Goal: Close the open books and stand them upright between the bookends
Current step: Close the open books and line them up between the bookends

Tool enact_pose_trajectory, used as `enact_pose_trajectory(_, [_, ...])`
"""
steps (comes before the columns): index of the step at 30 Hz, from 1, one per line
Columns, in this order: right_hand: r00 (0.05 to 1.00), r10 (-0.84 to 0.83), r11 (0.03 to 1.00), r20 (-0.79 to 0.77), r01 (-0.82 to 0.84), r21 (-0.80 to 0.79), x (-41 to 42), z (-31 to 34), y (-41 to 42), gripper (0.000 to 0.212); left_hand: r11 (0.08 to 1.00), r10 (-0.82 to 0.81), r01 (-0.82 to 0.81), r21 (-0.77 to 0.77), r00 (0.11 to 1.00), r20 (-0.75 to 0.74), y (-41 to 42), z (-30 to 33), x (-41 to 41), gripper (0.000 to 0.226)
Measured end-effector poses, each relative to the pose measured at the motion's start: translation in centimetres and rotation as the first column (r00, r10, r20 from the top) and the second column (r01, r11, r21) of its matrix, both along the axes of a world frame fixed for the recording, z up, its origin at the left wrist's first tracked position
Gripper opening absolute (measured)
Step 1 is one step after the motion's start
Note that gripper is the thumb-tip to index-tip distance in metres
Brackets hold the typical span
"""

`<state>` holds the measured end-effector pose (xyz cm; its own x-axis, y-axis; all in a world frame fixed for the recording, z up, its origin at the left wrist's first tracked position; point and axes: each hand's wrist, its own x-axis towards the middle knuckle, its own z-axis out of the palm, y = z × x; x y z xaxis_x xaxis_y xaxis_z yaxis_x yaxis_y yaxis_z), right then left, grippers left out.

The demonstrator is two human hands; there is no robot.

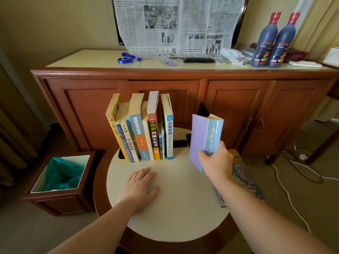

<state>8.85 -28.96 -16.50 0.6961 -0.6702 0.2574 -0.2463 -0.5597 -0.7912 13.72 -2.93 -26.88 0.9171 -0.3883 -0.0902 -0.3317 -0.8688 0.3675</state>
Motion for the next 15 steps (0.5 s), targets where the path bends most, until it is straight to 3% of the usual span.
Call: enact_pose_trajectory(15, [0.989, 0.142, 0.987, -0.032, -0.139, 0.081, 6.2, -0.5, 2.7, 0.035, 1.000, 0.004, -0.004, 0.003, 0.999, 0.037, 0.1, -0.8, 0.5, 0.070])
